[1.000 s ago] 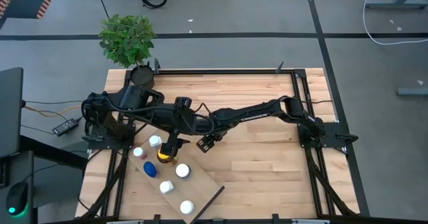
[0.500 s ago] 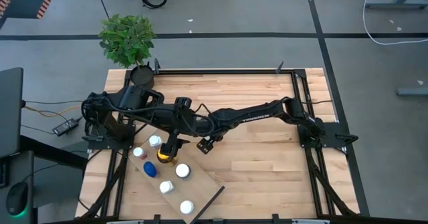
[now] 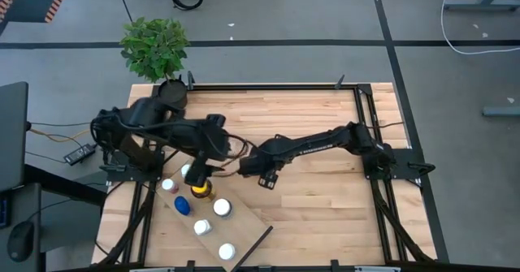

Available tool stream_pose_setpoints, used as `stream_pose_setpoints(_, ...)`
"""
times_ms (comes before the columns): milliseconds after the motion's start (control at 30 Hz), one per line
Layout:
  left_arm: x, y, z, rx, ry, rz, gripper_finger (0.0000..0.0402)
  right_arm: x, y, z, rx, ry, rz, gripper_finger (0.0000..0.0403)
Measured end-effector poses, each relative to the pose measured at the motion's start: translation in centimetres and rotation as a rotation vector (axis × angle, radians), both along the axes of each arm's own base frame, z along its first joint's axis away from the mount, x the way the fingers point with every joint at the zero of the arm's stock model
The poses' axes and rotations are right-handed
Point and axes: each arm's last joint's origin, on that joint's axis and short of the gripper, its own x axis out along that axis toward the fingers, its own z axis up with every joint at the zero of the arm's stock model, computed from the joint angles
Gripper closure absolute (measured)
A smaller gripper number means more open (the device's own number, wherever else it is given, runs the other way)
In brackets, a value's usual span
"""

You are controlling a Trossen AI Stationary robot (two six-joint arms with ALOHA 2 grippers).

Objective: Pick and place medicine bottles onto shelf by color
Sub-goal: Put the orange pill bottle on the shelf

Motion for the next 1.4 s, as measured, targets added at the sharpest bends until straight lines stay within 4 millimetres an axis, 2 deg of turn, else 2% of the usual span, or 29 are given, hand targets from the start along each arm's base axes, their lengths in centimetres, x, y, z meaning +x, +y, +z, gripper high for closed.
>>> stream_pose_setpoints(100, -1.3, 0.6, 0.8, 0.004, -0.029, -0.006, 0.0145, -0.7, 0.8, 1.3, -0.051, -0.033, 0.022, 0.0067)
stream_pose_setpoints(300, -3.3, 2.8, 1.9, 0.038, -0.079, 0.009, 0.0167, -3.0, 1.8, 6.3, -0.122, -0.199, 0.023, 0.0074)
stream_pose_setpoints(433, -3.1, 4.2, 1.9, 0.041, -0.076, -0.007, 0.0176, -4.7, 2.5, 8.9, -0.137, -0.305, 0.024, 0.0077)
stream_pose_setpoints(567, -2.4, 5.3, 1.6, -0.004, -0.060, -0.037, 0.0179, -6.2, 3.0, 10.0, -0.129, -0.378, 0.056, 0.0080)
stream_pose_setpoints(667, -1.4, 6.3, 1.1, -0.044, -0.047, -0.039, 0.0178, -7.8, 3.1, 10.0, -0.117, -0.430, 0.082, 0.0084)
stream_pose_setpoints(767, -0.6, 7.1, 0.7, -0.067, -0.033, -0.020, 0.0179, -10.1, 2.7, 9.1, -0.097, -0.459, 0.097, 0.0088)
stream_pose_setpoints(967, 3.1, 8.4, -1.3, -0.114, -0.001, 0.048, 0.0180, -16.8, 1.0, 8.2, 0.011, -0.558, 0.061, 0.0097)
stream_pose_setpoints(1100, 6.4, 8.6, -4.1, -0.139, 0.097, 0.084, 0.0173, -22.0, -0.7, 8.7, 0.052, -0.655, 0.032, 0.0102)
stream_pose_setpoints(1200, 8.7, 8.6, -6.6, -0.154, 0.181, 0.105, 0.0165, -25.7, -2.1, 8.6, 0.058, -0.790, -0.040, 0.0106)
stream_pose_setpoints(1300, 10.8, 8.8, -9.0, -0.169, 0.253, 0.134, 0.0158, -28.6, -3.0, 7.3, 0.084, -0.919, -0.093, 0.0110)
stream_pose_setpoints(1400, 12.6, 8.8, -11.3, -0.203, 0.319, 0.159, 0.0152, -30.3, -3.6, 5.7, 0.101, -0.961, -0.072, 0.0114)
